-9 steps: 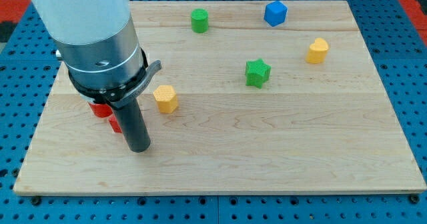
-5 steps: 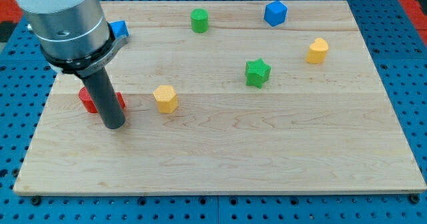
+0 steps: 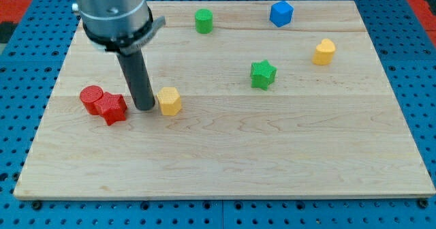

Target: Move the green circle to the left of the green star

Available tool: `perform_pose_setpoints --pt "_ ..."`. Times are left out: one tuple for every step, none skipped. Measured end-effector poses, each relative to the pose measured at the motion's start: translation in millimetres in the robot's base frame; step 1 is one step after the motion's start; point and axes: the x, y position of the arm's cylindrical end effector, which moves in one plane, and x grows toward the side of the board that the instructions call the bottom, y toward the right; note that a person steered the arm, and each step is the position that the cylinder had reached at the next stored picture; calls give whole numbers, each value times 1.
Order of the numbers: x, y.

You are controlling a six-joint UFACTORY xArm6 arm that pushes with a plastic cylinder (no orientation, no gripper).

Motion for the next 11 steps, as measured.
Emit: perform_pose_setpoints --pt "-39 -15" --pt "-47 -54" --pt "-58 -105" --pt "-83 -137" --pt "-165 -155" --pt "-190 -161" --pt "-175 -128" --pt "-139 -75" --pt "-94 -31" --pt "-58 7" --pt "-46 19"
